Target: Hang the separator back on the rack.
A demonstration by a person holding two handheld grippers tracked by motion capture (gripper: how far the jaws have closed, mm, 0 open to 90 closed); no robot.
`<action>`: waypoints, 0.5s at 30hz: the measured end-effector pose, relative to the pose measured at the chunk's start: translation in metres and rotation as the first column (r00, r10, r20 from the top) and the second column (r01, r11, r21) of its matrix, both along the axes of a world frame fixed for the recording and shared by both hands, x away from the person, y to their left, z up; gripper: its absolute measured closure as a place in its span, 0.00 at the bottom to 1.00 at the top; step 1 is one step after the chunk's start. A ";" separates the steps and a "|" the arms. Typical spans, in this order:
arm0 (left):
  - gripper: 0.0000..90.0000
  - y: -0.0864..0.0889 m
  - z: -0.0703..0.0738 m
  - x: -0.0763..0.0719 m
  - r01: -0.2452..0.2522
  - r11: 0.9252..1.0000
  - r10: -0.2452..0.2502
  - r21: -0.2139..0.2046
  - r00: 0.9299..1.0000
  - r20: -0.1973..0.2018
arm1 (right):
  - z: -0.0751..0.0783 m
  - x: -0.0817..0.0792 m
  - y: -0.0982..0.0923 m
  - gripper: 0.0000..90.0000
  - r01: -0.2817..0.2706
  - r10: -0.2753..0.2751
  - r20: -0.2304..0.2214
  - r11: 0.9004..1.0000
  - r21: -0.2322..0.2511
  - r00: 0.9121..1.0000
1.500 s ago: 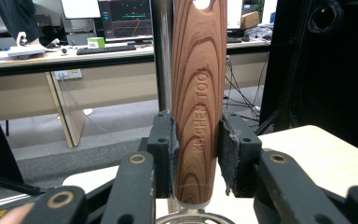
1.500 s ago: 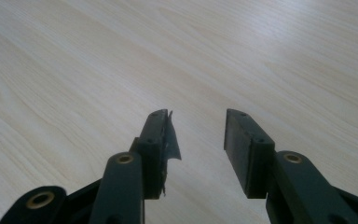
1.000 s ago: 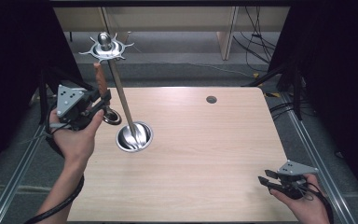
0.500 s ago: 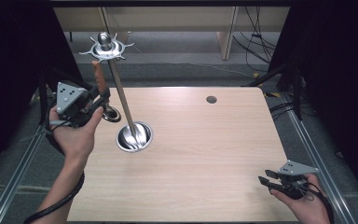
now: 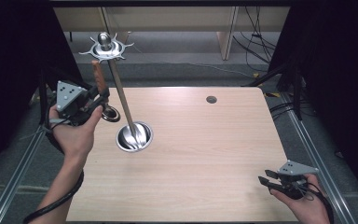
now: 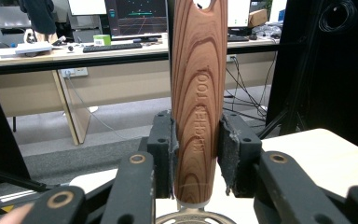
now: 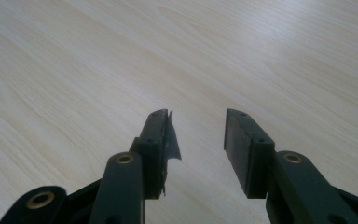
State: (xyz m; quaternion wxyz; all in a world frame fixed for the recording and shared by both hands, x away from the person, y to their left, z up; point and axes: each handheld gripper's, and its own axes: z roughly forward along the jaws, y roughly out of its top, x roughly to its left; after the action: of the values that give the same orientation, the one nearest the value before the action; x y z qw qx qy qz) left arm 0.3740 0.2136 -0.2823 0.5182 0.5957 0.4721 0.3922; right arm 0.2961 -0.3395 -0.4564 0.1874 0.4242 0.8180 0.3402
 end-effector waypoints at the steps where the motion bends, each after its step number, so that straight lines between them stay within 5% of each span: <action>1: 0.75 0.000 0.001 0.001 0.000 1.000 0.000 0.003 1.000 0.000 | 0.000 0.000 0.000 0.68 -0.004 0.004 0.003 1.000 -0.002 1.000; 15: 0.75 -0.005 0.002 0.013 -0.004 1.000 0.004 0.004 1.000 -0.022 | 0.000 0.002 -0.002 0.68 -0.015 0.015 0.017 1.000 -0.015 1.000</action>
State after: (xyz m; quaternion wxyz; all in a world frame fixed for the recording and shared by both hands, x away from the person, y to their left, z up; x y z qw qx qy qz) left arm 0.3866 0.2086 -0.2808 0.5110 0.6001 0.4782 0.3873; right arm 0.2976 -0.3419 -0.4568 0.1950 0.4138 0.8220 0.3392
